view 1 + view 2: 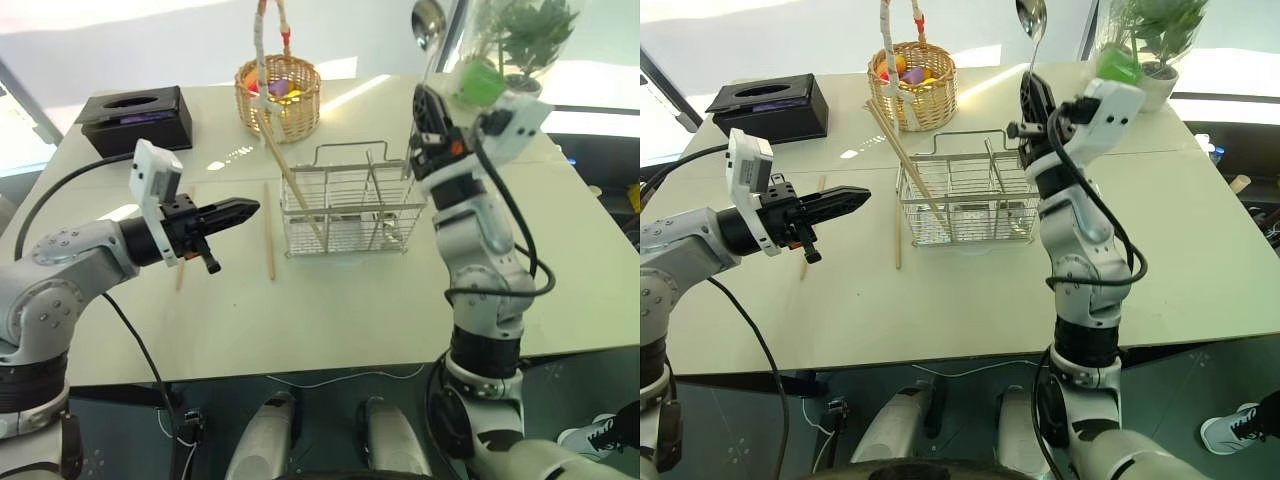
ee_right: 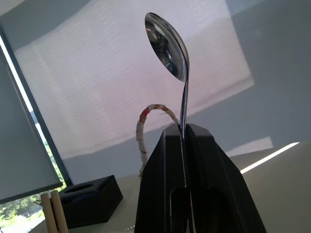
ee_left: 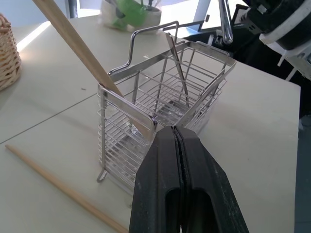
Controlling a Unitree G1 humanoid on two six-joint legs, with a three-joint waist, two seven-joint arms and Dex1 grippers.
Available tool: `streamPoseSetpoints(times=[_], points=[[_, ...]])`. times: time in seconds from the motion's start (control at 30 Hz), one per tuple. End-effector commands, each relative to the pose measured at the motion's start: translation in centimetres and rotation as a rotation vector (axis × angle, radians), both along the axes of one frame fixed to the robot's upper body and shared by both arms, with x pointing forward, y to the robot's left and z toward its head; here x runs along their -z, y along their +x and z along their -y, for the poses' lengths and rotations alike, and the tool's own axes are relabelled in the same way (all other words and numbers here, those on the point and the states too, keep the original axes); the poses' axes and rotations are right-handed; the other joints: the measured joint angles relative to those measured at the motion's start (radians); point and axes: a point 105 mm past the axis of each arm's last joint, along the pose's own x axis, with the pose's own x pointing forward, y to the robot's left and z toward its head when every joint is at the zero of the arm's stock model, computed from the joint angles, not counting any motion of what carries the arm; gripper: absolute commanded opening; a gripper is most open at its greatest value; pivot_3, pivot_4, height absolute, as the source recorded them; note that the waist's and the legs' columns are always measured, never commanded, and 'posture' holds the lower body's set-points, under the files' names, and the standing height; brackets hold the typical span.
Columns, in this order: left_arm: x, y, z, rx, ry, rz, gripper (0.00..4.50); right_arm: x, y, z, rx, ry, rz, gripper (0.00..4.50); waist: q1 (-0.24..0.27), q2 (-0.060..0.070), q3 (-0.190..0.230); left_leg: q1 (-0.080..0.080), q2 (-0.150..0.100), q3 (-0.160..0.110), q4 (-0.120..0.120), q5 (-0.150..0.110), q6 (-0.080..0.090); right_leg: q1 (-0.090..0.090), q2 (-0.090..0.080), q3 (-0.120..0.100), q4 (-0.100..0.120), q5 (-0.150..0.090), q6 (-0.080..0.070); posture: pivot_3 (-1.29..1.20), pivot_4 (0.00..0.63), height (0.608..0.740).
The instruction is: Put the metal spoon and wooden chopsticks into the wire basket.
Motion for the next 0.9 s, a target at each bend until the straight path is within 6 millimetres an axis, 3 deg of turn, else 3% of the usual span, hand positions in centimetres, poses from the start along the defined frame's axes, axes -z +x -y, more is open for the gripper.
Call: streamPoseSetpoints(times=[0.03,0.7,0.8,0.9], points=[[-1.3,-0.1,-0.1,-0.009,-0.025,0.062,0.00,-0.8,-0.9,-0.3,-0.014,0.018,0.068,0.06,0.000,0.000,0.000,0.000,0.000,0.000,0.000,0.000,0.000,0.000,0.000,0.000,0.000,0.000,0.000,0.00,0.150,0.740],[-2.1,-0.1,-0.3,-0.041,-0.053,0.082,0.00,1.0,0.4,-1.0,-0.028,-0.013,0.106,0.06,0.000,0.000,0.000,0.000,0.000,0.000,0.000,0.000,0.000,0.000,0.001,0.000,0.000,0.001,0.000,0.00,0.150,0.740],[-2.2,-0.1,-0.4,-0.046,-0.055,0.083,0.00,0.9,0.6,-0.9,-0.017,-0.023,0.117,0.94,0.000,0.000,0.000,0.000,0.000,0.000,0.000,0.000,-0.001,0.000,0.001,0.000,0.000,0.001,0.000,0.00,0.150,0.740],[-2.2,-0.1,-0.5,-0.048,-0.056,0.083,0.00,0.8,0.6,-0.7,-0.005,-0.031,0.123,2.40,0.000,0.000,0.000,0.000,0.000,0.000,0.000,0.000,-0.001,0.000,0.001,0.000,0.000,0.001,0.000,0.00,0.150,0.740]])
